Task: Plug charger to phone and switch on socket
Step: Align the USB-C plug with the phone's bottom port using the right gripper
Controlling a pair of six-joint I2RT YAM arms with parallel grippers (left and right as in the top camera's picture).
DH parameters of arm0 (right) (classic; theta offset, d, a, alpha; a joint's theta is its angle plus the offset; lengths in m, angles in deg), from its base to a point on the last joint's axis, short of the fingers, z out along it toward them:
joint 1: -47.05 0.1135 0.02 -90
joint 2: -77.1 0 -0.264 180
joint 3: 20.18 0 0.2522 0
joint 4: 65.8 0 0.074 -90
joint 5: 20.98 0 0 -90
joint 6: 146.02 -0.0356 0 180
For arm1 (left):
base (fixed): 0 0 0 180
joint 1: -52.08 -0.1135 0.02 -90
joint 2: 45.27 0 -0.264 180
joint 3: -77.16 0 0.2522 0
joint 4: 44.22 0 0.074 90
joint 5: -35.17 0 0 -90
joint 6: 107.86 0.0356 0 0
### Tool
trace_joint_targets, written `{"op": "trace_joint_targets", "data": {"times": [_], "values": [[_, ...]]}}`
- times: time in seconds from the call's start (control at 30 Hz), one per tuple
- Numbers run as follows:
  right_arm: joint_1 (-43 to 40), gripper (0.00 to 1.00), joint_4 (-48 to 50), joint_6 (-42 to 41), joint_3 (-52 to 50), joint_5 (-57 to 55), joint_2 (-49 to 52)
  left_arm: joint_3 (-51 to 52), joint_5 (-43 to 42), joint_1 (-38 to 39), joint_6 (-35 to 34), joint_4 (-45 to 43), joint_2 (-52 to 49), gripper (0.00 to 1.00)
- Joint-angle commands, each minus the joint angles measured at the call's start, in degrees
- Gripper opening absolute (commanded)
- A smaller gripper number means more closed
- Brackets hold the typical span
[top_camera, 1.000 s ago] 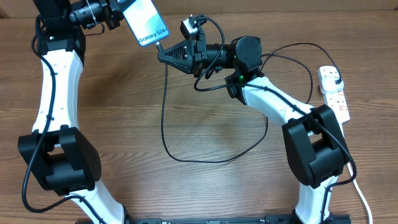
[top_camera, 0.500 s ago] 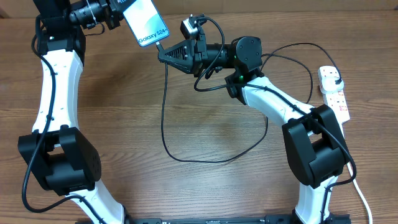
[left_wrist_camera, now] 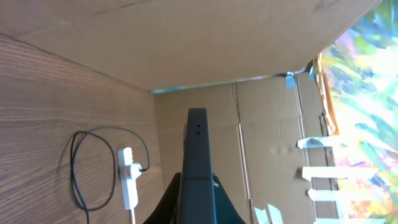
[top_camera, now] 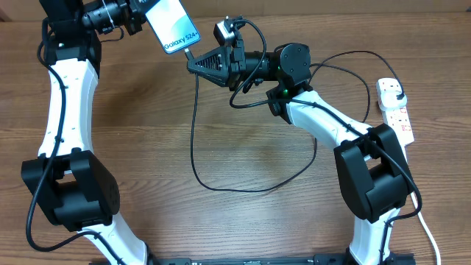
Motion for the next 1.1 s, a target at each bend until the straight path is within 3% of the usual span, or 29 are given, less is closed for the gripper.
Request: {"op": "trace_joint_targets", "data": {"times": [0.0,1.07], "values": [[0.0,0.04,0.5,-0.2,0.9,-0.6,-1.8,-0.7,0.3,0.0,-1.3,-0.4,1.4,0.04],[-0.3,0.04,2.1,-0.4,0.9,-1.3,-1.8,-0.7,-1.0,0.7,-1.0,-0.4,1.4,0.04]]}}
